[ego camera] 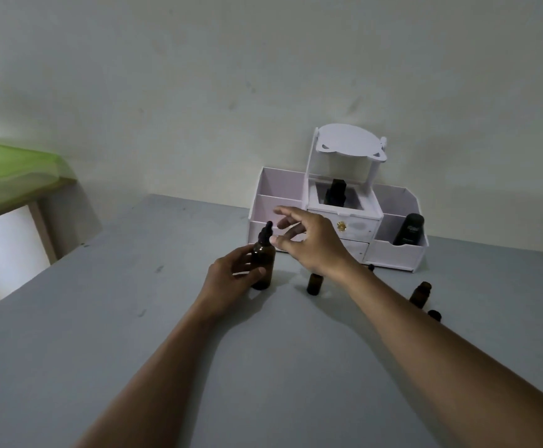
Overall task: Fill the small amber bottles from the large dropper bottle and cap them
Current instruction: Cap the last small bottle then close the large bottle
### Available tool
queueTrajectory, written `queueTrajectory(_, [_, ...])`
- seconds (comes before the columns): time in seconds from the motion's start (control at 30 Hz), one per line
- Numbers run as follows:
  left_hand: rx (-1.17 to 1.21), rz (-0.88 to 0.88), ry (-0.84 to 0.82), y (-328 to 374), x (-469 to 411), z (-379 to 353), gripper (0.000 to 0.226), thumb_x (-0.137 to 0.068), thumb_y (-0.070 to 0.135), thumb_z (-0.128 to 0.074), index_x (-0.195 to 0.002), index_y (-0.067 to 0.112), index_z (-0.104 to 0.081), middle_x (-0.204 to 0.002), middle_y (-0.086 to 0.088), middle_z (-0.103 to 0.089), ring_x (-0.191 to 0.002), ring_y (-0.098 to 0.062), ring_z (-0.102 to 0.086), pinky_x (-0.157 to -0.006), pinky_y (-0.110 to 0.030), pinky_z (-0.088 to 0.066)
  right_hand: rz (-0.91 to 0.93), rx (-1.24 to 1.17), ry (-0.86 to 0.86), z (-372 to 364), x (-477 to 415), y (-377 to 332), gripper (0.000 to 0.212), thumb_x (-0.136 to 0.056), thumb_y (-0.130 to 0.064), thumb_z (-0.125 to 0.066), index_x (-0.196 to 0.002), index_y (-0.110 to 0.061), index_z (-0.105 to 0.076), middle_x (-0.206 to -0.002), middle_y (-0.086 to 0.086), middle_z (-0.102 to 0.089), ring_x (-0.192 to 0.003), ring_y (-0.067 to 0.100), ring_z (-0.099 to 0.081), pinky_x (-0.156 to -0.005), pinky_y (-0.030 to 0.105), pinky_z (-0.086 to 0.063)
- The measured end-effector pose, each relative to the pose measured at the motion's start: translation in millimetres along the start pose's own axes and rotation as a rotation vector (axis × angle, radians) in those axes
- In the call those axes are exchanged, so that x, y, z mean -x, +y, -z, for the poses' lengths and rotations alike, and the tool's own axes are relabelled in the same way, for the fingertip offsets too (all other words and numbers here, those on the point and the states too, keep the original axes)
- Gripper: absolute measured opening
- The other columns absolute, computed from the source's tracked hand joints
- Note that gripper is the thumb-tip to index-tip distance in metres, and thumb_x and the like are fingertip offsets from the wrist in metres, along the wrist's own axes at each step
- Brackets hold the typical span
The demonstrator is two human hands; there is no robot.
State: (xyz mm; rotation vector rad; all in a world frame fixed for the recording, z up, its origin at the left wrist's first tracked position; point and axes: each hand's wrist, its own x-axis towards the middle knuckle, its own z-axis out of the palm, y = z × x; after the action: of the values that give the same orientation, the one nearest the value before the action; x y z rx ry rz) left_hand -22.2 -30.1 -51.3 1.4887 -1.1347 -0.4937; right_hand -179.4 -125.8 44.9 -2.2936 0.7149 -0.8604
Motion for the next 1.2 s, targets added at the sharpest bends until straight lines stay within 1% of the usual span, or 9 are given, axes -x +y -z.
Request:
queueTrajectory(0.13, [-0.052,-0.079,0.157,3,6,-2,0.060,-0.082,0.021,-0.082,-0.137,0.022,-0.058,-0.112,0.002,-0.070,-0.104,-0.010,-0.067,-0.089,-0.029,-0.056,0.093,-0.026,0.163,41,44,19,0.036,-0.085,-0.013,-0.073,-0.120,-0.022,-0.068,-0.103,-0.006,-0.069,-0.087,0.009,-0.065,-0.068,0.016,-0.053])
queueTrajectory(0.23, [-0.213,-0.281,0.482,15,18,-8,0.037,-0.081,0.029,-0.075,-0.116,0.017,-0.070,-0.087,0.004,-0.071,-0.079,-0.012,-0.068,-0.075,-0.030,-0.057,0.072,0.029,0.247,82,88,48,0.025,-0.087,-0.005,-0.071,-0.109,-0.017,-0.073,-0.103,-0.007,-0.071,-0.089,0.010,-0.067,-0.069,0.023,-0.055])
queueTrajectory(0.3, [-0.263,-0.407,0.560,28,29,-21,0.024,-0.082,0.025,-0.070,-0.104,0.015,-0.073,-0.078,0.004,-0.068,-0.069,-0.014,-0.064,-0.070,-0.026,-0.053,0.031,0.119,0.260,104,118,71,0.027,-0.084,-0.001,-0.072,-0.105,-0.018,-0.074,-0.102,-0.010,-0.071,-0.088,0.009,-0.067,-0.068,0.026,-0.056])
queueTrajectory(0.47, [-0.127,-0.575,0.226,62,68,-95,0.020,-0.087,0.027,-0.069,-0.101,0.016,-0.076,-0.080,0.006,-0.069,-0.068,-0.007,-0.064,-0.066,-0.021,-0.053,-0.127,0.348,0.256,140,174,132,0.043,-0.079,0.004,-0.070,-0.100,-0.033,-0.071,-0.102,-0.013,-0.066,-0.096,0.000,-0.060,-0.079,0.007,-0.041])
queueTrajectory(0.7, [-0.028,-0.191,-0.158,84,84,-203,0.045,-0.090,0.024,-0.072,-0.133,0.021,-0.064,-0.119,0.005,-0.072,-0.099,-0.003,-0.067,-0.090,-0.018,-0.055,-0.178,0.612,0.070,146,193,167,0.048,-0.082,-0.001,-0.056,-0.121,-0.028,-0.067,-0.130,-0.004,-0.057,-0.121,0.019,-0.052,-0.098,0.041,-0.047])
queueTrajectory(0.9, [-0.080,-0.044,-0.181,84,49,-249,0.050,-0.095,0.013,-0.065,-0.144,0.011,-0.053,-0.141,-0.004,-0.061,-0.127,-0.015,-0.059,-0.108,-0.022,-0.043,-0.129,0.646,0.035,150,187,180,0.028,-0.092,-0.020,-0.058,-0.114,-0.034,-0.068,-0.128,-0.012,-0.058,-0.121,0.011,-0.051,-0.097,0.038,-0.044])
queueTrajectory(1.0, [-0.076,-0.019,-0.143,82,30,-263,0.055,-0.092,0.013,-0.069,-0.144,0.008,-0.053,-0.142,-0.007,-0.061,-0.127,-0.018,-0.060,-0.106,-0.022,-0.043,-0.101,0.538,0.184,155,185,189,0.017,-0.091,-0.023,-0.066,-0.106,-0.031,-0.072,-0.113,-0.012,-0.064,-0.108,0.009,-0.058,-0.092,0.033,-0.046])
queueTrajectory(1.1, [-0.067,-0.005,-0.121,82,14,-274,0.060,-0.087,0.022,-0.076,-0.142,0.006,-0.055,-0.139,-0.008,-0.063,-0.121,-0.018,-0.063,-0.099,-0.019,-0.044,-0.119,0.214,0.521,163,175,187,0.013,-0.091,-0.018,-0.069,-0.104,-0.022,-0.072,-0.104,-0.007,-0.069,-0.095,0.004,-0.064,-0.082,0.018,-0.048])
queueTrajectory(1.2, [-0.070,0.001,-0.126,81,2,-281,0.066,-0.078,0.028,-0.085,-0.137,0.009,-0.060,-0.133,-0.004,-0.067,-0.113,-0.014,-0.066,-0.100,-0.023,-0.049,-0.215,-0.189,0.763,172,155,173,0.010,-0.094,-0.017,-0.066,-0.102,-0.024,-0.067,-0.095,-0.001,-0.072,-0.087,0.011,-0.070,-0.073,0.025,-0.055])
